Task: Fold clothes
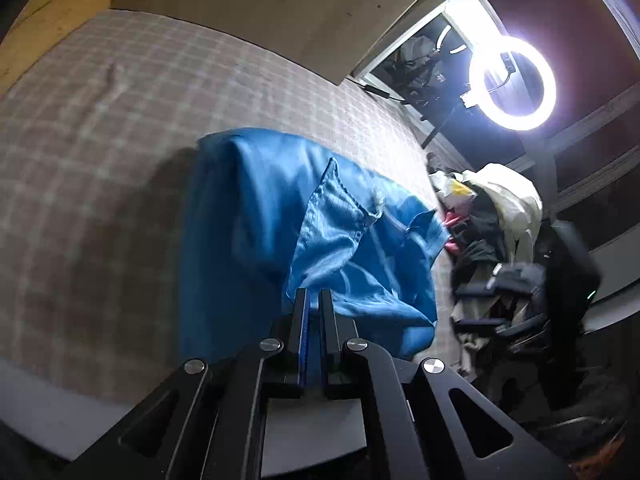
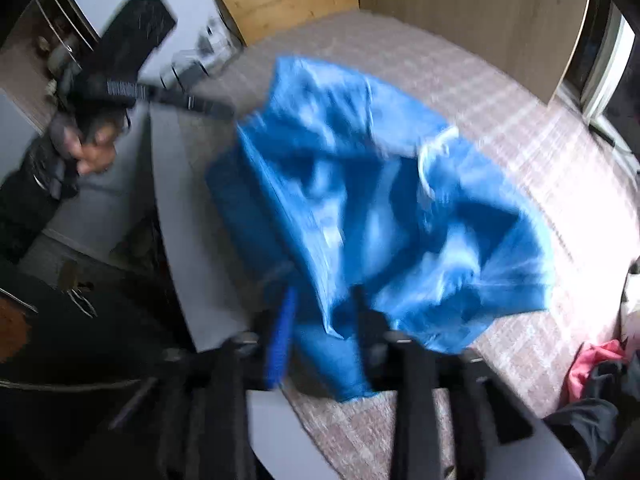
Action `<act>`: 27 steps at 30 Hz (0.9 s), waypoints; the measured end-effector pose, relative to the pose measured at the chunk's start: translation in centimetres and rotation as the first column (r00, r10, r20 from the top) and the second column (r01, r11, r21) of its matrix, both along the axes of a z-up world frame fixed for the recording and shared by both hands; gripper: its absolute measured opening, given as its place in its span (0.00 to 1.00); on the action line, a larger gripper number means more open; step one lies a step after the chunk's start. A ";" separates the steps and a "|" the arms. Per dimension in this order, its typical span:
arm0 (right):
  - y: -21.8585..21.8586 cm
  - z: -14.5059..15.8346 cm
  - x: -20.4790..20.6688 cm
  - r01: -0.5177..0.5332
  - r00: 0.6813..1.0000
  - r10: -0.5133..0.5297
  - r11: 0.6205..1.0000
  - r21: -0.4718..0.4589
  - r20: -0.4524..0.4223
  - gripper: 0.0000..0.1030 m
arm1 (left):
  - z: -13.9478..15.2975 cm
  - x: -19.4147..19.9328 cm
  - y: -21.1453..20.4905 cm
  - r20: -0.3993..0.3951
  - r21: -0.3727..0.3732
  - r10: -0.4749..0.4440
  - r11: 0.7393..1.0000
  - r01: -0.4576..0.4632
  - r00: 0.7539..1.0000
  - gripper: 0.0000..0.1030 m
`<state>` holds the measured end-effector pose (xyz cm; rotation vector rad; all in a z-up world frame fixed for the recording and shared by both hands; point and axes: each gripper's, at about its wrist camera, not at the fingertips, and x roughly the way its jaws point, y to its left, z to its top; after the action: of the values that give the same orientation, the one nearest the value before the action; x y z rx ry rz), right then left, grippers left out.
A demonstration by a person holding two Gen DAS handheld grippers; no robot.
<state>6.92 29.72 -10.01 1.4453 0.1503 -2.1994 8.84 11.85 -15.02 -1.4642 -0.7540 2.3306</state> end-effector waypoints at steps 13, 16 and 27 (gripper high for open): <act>-10.4 -5.1 -4.0 -0.150 0.988 0.148 0.988 0.031 0.037 0.07 | -3.8 -0.4 0.8 0.030 -0.045 -0.071 0.996 0.072 0.997 0.02; -10.0 -4.3 -3.1 -0.136 0.991 0.136 0.991 -0.013 0.012 0.07 | -3.9 -0.6 1.1 0.021 -0.017 -0.101 0.995 0.102 0.995 0.02; -7.9 -3.4 -0.4 0.037 0.997 -0.033 0.997 -0.062 0.068 0.12 | -4.1 -2.2 4.3 0.020 -0.058 -0.271 0.961 0.272 0.962 0.00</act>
<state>6.50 21.83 -13.37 1.4944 0.0319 -2.1608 6.60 16.15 -19.14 -1.5027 -0.4546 2.1540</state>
